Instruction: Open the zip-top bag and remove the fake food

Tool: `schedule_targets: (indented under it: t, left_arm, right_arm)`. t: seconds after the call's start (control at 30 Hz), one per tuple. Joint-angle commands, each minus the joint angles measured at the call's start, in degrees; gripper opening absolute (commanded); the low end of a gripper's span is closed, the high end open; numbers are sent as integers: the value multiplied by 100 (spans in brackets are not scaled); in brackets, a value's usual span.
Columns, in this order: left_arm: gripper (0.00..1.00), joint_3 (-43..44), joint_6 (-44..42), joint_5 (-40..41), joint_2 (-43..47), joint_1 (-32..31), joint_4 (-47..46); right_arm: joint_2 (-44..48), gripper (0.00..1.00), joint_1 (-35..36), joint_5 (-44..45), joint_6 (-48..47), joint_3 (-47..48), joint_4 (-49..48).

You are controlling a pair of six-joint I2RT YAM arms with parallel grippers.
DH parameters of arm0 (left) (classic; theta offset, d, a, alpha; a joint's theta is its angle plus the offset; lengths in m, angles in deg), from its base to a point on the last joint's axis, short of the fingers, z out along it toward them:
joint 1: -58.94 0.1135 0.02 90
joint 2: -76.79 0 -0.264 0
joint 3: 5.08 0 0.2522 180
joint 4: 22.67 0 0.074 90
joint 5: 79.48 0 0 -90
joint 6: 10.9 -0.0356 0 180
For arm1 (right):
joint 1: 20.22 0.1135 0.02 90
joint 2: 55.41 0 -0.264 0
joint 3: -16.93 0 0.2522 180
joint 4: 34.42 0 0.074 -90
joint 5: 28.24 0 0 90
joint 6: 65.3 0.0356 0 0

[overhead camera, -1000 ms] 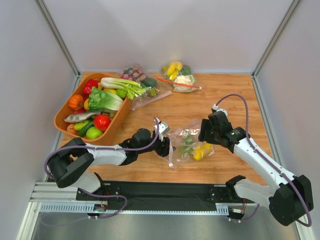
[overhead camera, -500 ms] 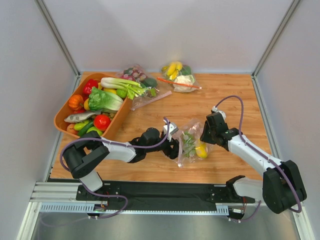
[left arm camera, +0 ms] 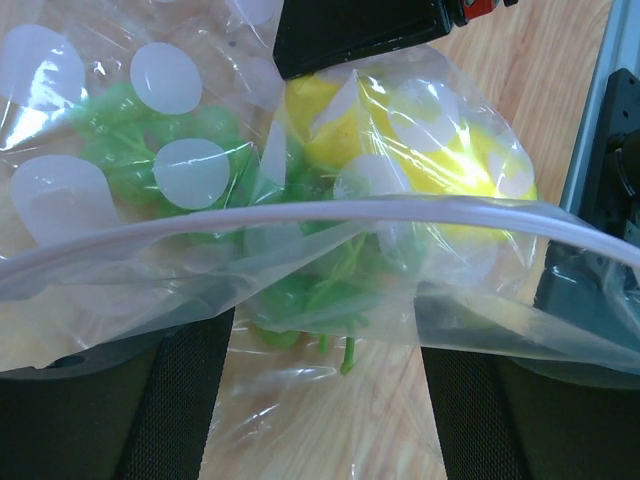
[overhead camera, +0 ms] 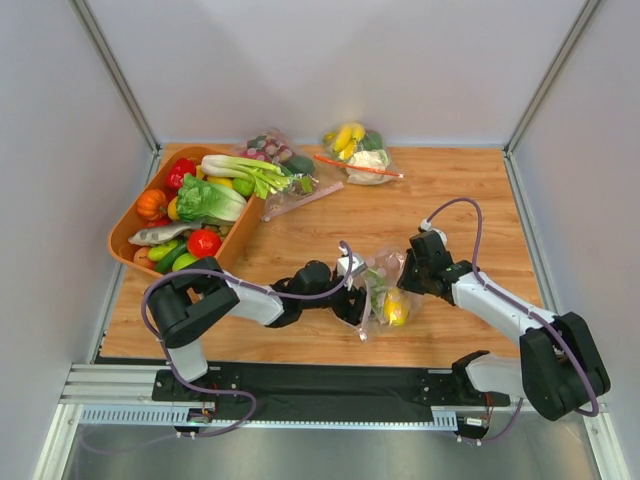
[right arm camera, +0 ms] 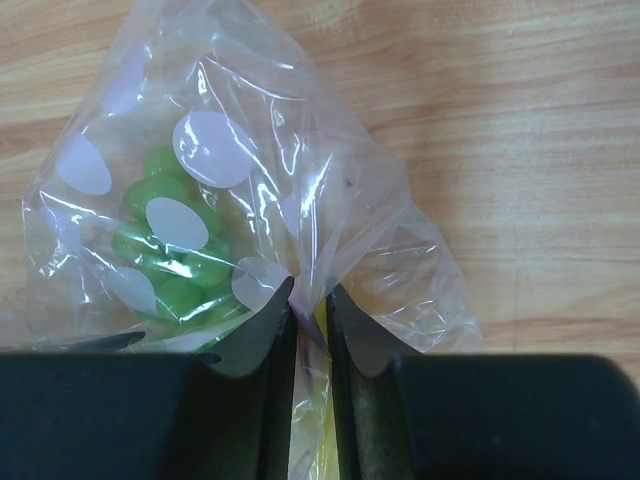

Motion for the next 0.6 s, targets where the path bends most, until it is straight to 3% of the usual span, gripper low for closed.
schedule_targets:
  t: [0.0,0.27,0.57]
  left_arm:
    - [80,328,-51,63,-138,-110,-207]
    - [77,232,-605,458,72,-391,462]
    - [71,-331,-658,608,328,-453,217]
  right_arm:
    - [-61,18,91,-188,83,-134,454]
    - [36,18,100,-118,83,-152,516]
    - [-61,18,91,-188,109,-108,446]
